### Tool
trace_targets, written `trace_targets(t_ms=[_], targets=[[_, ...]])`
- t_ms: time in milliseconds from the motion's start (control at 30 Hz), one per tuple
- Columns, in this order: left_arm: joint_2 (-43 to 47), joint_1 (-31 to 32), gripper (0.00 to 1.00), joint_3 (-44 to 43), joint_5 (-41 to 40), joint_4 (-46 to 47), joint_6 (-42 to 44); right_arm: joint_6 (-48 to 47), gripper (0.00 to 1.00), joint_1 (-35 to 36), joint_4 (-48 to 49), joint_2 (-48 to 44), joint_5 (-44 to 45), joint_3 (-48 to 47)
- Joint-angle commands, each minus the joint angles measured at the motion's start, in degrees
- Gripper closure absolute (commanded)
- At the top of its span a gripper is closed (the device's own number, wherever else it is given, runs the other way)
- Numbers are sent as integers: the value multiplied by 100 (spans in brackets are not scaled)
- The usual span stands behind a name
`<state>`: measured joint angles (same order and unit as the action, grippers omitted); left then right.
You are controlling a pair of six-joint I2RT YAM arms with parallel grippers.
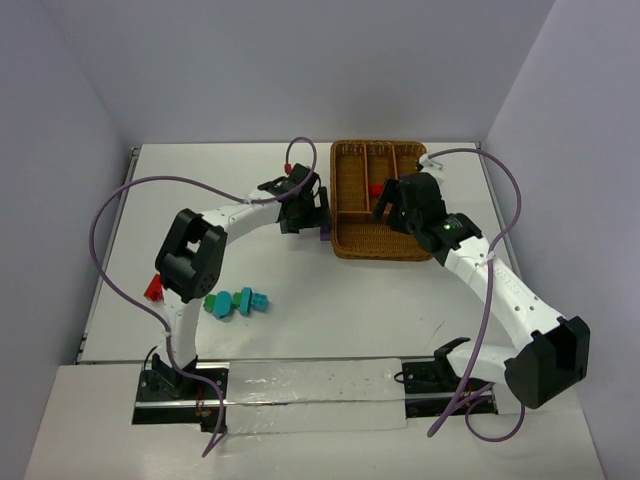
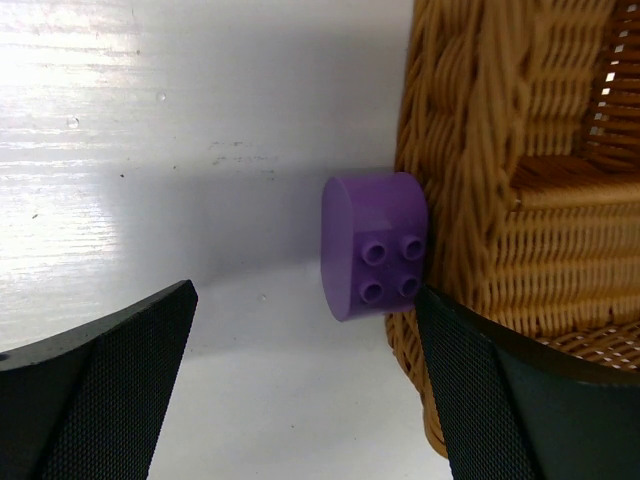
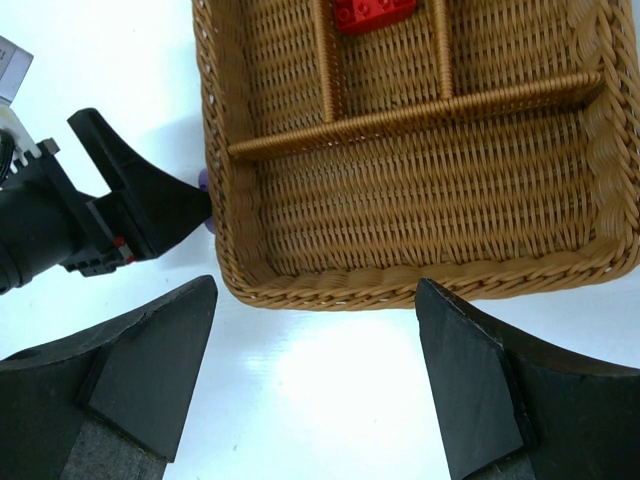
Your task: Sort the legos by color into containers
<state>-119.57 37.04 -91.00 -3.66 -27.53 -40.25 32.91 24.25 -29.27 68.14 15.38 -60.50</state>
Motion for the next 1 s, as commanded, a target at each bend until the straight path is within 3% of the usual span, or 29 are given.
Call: trace_targets(t_ms=[0, 233, 733, 967], targets=[[-118, 31, 2, -170, -117, 172, -60, -67, 12, 27, -26, -210, 0, 106], [-236, 31, 3, -155, -377, 5, -117, -19, 12, 36, -81, -240, 11, 126], [512, 31, 4, 406, -1623, -397, -18, 67, 12, 121, -112, -181, -46, 85], [930, 34, 4, 601, -1675, -273, 154, 67, 12, 143, -107, -168, -8, 96]])
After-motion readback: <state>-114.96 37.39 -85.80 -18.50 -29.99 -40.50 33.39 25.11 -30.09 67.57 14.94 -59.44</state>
